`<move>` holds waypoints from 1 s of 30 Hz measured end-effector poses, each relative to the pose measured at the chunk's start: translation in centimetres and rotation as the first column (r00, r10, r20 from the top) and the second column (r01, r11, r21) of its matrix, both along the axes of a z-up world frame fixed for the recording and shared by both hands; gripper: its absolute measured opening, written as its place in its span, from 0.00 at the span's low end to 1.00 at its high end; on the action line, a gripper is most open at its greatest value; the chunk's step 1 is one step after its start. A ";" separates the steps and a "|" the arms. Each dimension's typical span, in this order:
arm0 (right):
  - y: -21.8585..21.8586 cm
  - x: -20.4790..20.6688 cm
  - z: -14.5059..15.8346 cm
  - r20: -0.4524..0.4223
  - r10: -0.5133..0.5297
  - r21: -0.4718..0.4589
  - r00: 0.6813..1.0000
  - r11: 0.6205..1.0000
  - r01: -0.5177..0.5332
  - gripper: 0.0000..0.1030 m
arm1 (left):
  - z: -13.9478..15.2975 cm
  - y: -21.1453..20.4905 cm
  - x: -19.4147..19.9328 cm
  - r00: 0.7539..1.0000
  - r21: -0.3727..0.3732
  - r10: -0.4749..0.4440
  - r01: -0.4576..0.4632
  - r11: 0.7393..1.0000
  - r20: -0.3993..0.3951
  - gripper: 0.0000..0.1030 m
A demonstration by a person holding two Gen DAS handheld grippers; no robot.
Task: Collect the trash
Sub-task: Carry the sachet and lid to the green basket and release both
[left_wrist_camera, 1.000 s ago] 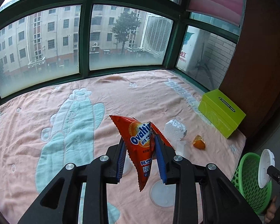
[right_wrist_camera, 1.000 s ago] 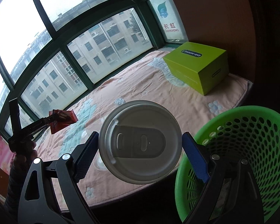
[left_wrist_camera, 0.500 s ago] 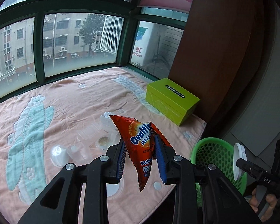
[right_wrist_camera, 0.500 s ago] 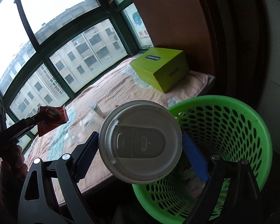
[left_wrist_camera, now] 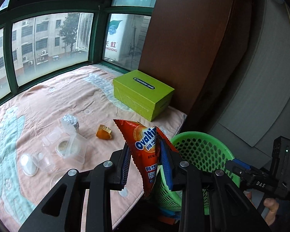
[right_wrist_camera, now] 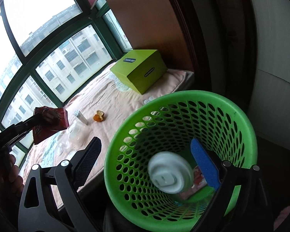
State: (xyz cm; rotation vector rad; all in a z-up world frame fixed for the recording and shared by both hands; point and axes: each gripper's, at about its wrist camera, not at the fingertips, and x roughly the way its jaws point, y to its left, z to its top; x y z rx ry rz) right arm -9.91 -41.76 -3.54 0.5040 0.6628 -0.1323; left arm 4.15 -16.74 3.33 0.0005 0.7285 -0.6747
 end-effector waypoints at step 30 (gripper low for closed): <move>-3.5 -4.1 1.6 0.068 -0.102 0.026 0.992 0.995 0.100 0.92 | -3.6 -9.7 -4.8 0.965 0.045 -0.247 0.251 0.967 -0.083 0.56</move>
